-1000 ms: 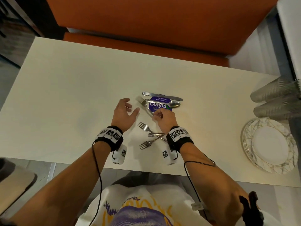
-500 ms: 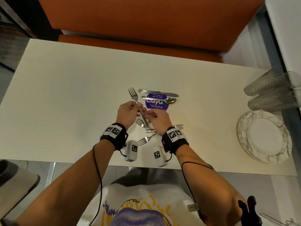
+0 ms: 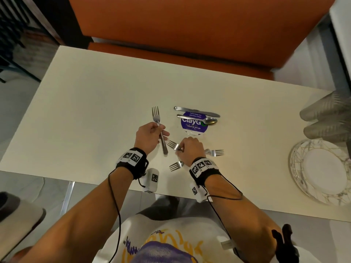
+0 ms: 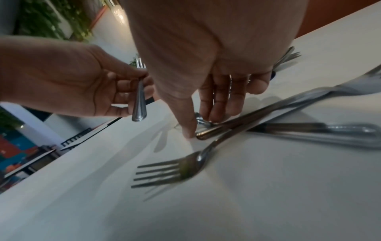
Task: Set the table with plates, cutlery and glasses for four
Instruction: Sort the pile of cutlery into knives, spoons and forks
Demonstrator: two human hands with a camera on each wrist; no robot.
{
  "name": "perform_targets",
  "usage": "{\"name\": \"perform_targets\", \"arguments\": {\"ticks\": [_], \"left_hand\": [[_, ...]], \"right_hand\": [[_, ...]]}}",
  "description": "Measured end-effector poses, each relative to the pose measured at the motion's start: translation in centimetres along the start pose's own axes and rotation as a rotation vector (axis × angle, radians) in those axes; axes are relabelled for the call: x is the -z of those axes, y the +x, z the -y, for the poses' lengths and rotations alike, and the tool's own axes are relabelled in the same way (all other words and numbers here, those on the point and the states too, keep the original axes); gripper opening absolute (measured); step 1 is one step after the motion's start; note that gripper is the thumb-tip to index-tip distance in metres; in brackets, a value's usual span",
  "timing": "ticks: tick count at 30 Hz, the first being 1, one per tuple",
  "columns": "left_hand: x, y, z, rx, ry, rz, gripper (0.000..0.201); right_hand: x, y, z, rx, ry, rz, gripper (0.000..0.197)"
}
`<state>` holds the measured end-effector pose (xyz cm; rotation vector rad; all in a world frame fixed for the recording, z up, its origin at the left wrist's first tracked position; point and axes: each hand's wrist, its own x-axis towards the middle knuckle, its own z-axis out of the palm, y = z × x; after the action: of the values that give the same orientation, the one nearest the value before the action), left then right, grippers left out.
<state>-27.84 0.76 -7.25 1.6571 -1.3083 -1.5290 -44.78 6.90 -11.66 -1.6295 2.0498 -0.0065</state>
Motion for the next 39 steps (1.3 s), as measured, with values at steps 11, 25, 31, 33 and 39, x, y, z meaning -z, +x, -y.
{"name": "perform_targets", "arguments": {"ticks": [11,25,31,33,39], "left_hand": [[2.2,0.3,0.6,0.012,-0.030,-0.073,0.017],[0.1,1.3,-0.7,-0.044,-0.008,-0.028,0.018],[-1.2,0.8,-1.9,-0.042,-0.038,0.077,0.020],[-1.7,0.7,-2.1,-0.017,-0.065,0.113,0.023],[-2.5,-0.1,-2.0,-0.006,-0.097,0.181,0.023]], "right_hand": [[1.6,0.9,2.6,-0.038,0.098,-0.075,0.023],[6.0,2.0,2.7,0.061,0.717,-0.181,0.017],[7.0,2.1,2.8,-0.020,1.000,-0.161,0.017],[7.0,2.0,2.7,-0.057,1.030,-0.170,0.019],[7.0,2.0,2.1,-0.115,1.036,-0.190,0.014]]}}
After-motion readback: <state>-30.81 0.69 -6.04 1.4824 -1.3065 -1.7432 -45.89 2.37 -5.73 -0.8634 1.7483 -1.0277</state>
